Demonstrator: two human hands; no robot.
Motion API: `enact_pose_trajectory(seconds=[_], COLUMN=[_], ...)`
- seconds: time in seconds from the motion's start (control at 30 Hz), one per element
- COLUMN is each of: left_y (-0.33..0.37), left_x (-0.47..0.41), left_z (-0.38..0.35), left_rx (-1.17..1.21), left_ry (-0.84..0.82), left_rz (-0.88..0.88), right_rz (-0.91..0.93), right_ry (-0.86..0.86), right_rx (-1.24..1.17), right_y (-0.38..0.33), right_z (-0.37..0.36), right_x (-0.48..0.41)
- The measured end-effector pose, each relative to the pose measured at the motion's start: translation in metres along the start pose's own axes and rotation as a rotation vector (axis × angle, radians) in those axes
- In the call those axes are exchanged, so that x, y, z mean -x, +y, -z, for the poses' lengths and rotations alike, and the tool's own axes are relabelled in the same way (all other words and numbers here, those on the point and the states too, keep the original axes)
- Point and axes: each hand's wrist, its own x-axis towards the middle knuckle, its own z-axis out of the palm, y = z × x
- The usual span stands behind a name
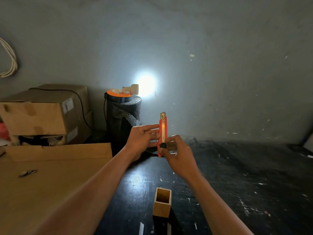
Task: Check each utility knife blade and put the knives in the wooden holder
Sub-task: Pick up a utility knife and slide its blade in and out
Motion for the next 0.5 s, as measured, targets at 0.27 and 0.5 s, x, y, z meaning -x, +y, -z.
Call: enact_pose_trajectory(seconds=[0.27,0.5], left_y=[0.0013,-0.0010], left_x=[0.0024,0.0035], left_z=[-0.0050,-0.0058], left_rx=[-0.011,-0.031], left_ry=[-0.008,-0.008], left_rz=[-0.010,-0.015], right_rz=[0.018,0.036], right_ry=[0.013,-0.053], right_rx=[0.005,-0.018], right_y=[0.0033,0.0047], right_z=[0.0026,0.0062], right_x=[0.0007,0.0054])
